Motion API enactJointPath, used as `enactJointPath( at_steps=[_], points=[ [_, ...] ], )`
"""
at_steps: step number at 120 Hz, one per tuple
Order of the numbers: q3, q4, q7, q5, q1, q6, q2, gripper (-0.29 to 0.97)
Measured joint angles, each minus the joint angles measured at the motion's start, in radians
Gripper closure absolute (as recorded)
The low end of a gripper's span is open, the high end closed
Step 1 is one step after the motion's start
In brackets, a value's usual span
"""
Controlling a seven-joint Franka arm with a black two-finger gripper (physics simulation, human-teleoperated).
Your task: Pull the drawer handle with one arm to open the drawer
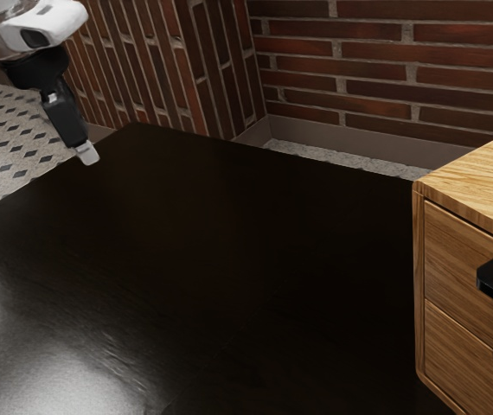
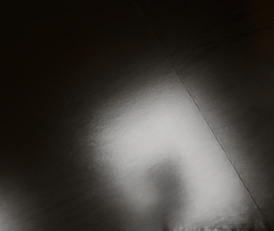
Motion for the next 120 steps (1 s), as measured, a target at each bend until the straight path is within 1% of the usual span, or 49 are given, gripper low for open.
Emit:
enactJointPath(
  at_steps=[14, 20, 30, 38, 53, 66, 81, 95, 104, 120],
  points=[
    [-0.004, 0.002, 0.090, 0.000, -0.012, -0.001, 0.012, 0.00],
    [-0.011, 0.002, 0.124, 0.013, -0.029, -0.001, 0.002, 0.00],
    [-0.010, -0.002, 0.175, 0.048, -0.117, -0.002, -0.032, 0.00],
    [-0.013, -0.004, 0.211, 0.066, -0.148, -0.002, -0.042, 0.00],
    [-0.014, -0.011, 0.273, 0.141, -0.262, 0.008, -0.039, 0.00],
    [-0.014, -0.048, 0.327, 0.176, -0.335, 0.030, -0.061, 0.00],
    [-0.014, -0.154, 0.385, 0.192, -0.389, 0.092, -0.112, 0.00],
    [-0.015, -0.197, 0.430, 0.198, -0.451, 0.152, -0.121, 0.00],
    [-0.020, -0.236, 0.454, 0.200, -0.466, 0.186, -0.138, 0.00],
    [-0.073, -0.305, 0.491, 0.202, -0.474, 0.244, -0.178, 0.00]
  ],
)
